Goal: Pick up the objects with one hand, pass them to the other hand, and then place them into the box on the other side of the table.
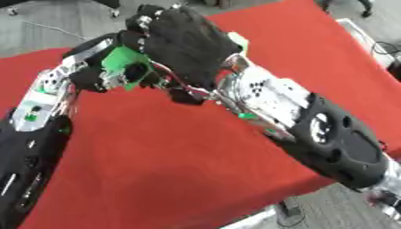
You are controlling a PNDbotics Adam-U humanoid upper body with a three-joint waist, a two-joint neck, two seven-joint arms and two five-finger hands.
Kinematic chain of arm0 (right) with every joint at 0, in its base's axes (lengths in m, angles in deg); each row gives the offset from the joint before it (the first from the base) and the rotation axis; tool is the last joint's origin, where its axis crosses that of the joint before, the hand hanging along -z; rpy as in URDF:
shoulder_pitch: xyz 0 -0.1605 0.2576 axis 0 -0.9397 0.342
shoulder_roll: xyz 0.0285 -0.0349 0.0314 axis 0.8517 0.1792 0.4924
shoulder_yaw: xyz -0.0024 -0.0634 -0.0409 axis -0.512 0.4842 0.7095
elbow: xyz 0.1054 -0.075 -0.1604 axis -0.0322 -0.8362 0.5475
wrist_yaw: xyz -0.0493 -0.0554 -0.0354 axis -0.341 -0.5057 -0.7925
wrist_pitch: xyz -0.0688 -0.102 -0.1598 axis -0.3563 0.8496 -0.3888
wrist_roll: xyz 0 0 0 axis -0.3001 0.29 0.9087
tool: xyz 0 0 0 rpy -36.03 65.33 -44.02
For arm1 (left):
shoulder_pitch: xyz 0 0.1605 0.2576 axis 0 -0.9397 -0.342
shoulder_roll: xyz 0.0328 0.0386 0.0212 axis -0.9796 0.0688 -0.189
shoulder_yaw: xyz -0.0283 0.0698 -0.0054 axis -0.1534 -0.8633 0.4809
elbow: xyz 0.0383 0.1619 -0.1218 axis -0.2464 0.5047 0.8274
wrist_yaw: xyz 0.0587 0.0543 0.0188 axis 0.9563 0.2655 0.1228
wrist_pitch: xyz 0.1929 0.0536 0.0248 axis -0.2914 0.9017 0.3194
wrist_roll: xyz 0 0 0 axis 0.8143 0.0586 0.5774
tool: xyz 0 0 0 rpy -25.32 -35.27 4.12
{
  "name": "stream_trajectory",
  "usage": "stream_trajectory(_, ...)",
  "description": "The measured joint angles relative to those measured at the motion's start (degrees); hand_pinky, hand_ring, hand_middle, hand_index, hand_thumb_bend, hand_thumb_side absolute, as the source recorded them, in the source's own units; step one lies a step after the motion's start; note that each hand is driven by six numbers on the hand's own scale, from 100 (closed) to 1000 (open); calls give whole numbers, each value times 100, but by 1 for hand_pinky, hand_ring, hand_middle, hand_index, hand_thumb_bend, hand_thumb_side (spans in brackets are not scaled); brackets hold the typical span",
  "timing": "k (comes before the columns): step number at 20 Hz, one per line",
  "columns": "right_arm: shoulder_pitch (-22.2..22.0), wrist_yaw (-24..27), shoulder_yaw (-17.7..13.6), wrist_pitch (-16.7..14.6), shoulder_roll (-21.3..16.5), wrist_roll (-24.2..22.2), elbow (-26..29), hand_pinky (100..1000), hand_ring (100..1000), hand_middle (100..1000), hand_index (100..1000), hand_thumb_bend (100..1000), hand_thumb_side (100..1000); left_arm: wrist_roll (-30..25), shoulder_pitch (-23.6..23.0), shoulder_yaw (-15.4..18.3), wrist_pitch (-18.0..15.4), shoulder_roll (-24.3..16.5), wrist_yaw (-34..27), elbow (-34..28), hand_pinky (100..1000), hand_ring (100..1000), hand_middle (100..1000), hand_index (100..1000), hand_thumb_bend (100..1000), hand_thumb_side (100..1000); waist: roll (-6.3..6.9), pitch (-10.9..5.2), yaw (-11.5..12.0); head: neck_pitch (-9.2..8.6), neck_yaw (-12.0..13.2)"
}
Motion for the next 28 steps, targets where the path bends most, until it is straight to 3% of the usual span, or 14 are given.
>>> stream_trajectory(3,-11,-1,1,5,0,5,-2,100,723,532,547,231,100,1,0,-2,-1,-4,3,5,586,190,133,518,100,215,0,0,4,0,-17)
stream_trajectory(9,-21,-34,2,3,0,6,-10,100,729,561,653,323,100,-41,0,-17,169,-16,-16,64,578,184,121,505,100,219,-1,0,13,0,-87)
stream_trajectory(12,-19,-59,1,1,1,7,-9,100,739,597,725,420,121,-62,-14,-12,283,-19,-37,73,579,184,119,504,100,221,-1,0,17,0,-133)
stream_trajectory(14,-18,-99,-21,1,0,7,-8,100,758,657,813,595,275,-70,-58,11,358,-53,-41,94,579,184,119,504,100,221,-2,0,17,0,-165)
stream_trajectory(15,-18,-111,-36,1,0,7,-8,100,780,726,916,667,338,-71,-74,25,385,-81,-40,109,579,184,119,504,100,222,-4,0,18,0,-178)
stream_trajectory(16,-18,-126,-38,-1,-1,2,-8,100,784,739,936,676,343,-75,-90,40,401,-102,-37,116,579,184,118,504,100,222,-6,0,20,0,-193)
stream_trajectory(17,-19,-139,-38,-8,-1,-16,-8,100,825,825,1000,728,372,-76,-95,48,407,-122,-31,138,579,184,118,504,100,221,-7,0,20,0,-208)
stream_trajectory(19,-22,-144,-38,7,-3,-93,-6,100,875,932,1000,788,417,-76,-99,82,404,-126,-15,183,582,185,119,504,100,226,-8,0,24,0,-229)
stream_trajectory(24,-44,-130,-39,120,-12,-201,-1,100,888,978,1000,781,408,-74,-120,118,265,-180,89,320,593,189,122,511,100,234,-10,0,28,0,-262)
stream_trajectory(28,-117,-177,-39,224,-69,-205,4,100,880,971,1000,749,413,107,-134,163,-153,-515,249,568,589,184,116,510,100,177,13,-8,90,0,-258)
